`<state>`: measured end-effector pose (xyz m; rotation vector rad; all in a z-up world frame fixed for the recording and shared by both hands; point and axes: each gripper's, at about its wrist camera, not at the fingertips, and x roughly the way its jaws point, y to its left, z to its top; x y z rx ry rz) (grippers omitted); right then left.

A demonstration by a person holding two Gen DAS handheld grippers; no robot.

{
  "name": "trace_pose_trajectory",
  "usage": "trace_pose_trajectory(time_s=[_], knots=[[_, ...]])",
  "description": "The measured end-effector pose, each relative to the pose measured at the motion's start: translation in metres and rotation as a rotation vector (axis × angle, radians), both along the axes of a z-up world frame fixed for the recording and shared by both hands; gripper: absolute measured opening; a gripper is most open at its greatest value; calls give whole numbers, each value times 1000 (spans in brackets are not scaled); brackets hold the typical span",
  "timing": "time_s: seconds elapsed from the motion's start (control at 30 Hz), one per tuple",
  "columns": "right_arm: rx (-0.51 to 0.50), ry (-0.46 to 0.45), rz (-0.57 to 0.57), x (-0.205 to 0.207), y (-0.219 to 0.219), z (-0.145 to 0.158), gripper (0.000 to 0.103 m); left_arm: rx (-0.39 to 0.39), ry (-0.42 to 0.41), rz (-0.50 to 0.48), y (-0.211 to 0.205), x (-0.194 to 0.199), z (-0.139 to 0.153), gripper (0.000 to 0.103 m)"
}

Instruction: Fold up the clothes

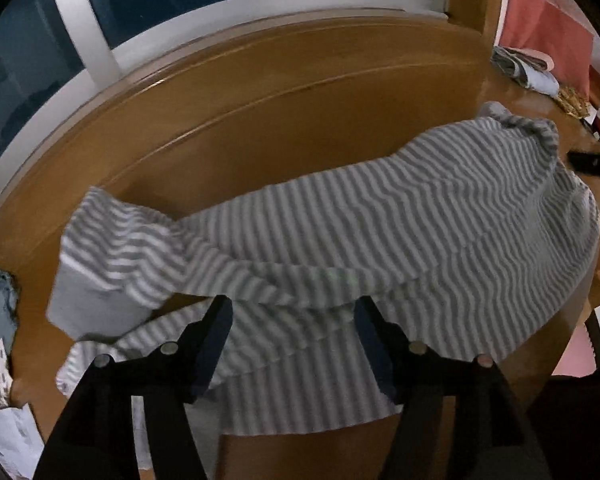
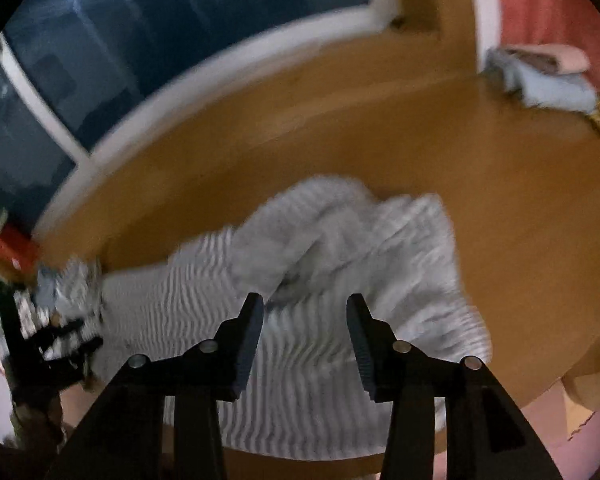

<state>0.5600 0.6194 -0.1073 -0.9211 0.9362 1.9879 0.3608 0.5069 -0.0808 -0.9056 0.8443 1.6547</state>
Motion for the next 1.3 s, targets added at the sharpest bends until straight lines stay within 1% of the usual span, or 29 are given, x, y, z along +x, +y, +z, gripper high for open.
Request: trace_pose_trajectory(time_s=[0.07, 0.13, 0.2, 0.3, 0.33, 0.37, 0.4, 0.47, 0.57, 0.67, 0.73, 0.8, 0.83, 0.87, 0.9, 0.93, 1.03, 1.13, 1.23, 1.27, 1.3], knots=[[-32, 8, 45, -16, 0, -10, 43, 11, -9, -15, 3, 7, 0, 61], [-58, 14, 64, -27, 0, -17, 43, 10, 3, -19, 7, 12, -2, 61], [-81, 14, 34, -32, 7, -22, 43, 2, 17, -5, 10, 15, -6, 61], [-127, 40, 1, -35, 22, -30, 43, 4, -7, 10, 8, 12, -11, 61], [-135, 49, -1, -36, 27, -32, 34, 8, 3, 11, 9, 14, -11, 61], [-125, 61, -4, -37, 28, -30, 11, 13, 15, 12, 9, 16, -11, 61], [-107, 74, -7, -37, 27, -25, 4, 17, 27, 13, 10, 19, -11, 61], [-59, 108, -7, -37, 23, -12, 3, 38, 51, -1, 10, 26, -9, 61], [16, 166, 4, -32, 15, 14, 3, 44, 81, 4, 18, 30, -13, 61], [37, 223, 21, -35, 15, 35, 3, 50, 110, 9, 27, 34, -17, 61], [65, 238, 29, -42, 15, 47, 3, 54, 130, 13, 32, 37, -20, 61], [89, 241, 36, -45, 14, 55, 3, 66, 173, 43, 38, 33, -25, 61], [97, 241, 38, -46, 15, 58, 3, 83, 184, 59, 40, 29, -21, 54], [105, 240, 39, -47, 15, 61, 3, 101, 196, 75, 41, 26, -17, 41], [114, 237, 40, -48, 16, 63, 3, 118, 194, 90, 43, 21, -11, 39], [124, 233, 41, -49, 18, 64, 3, 135, 191, 106, 45, 17, -5, 40], [144, 223, 48, -60, 27, 66, 3, 164, 218, 126, 61, 2, 8, 40], [157, 215, 48, -66, 46, 66, 3, 181, 242, 136, 78, -11, 18, 40], [164, 199, 37, -79, 72, 59, 3, 159, 253, 163, 100, -27, 16, 43], [161, 197, 29, -84, 80, 55, 3, 148, 253, 179, 107, -33, 13, 47], [141, 198, 18, -89, 90, 49, 4, 137, 251, 197, 113, -38, 10, 48]])
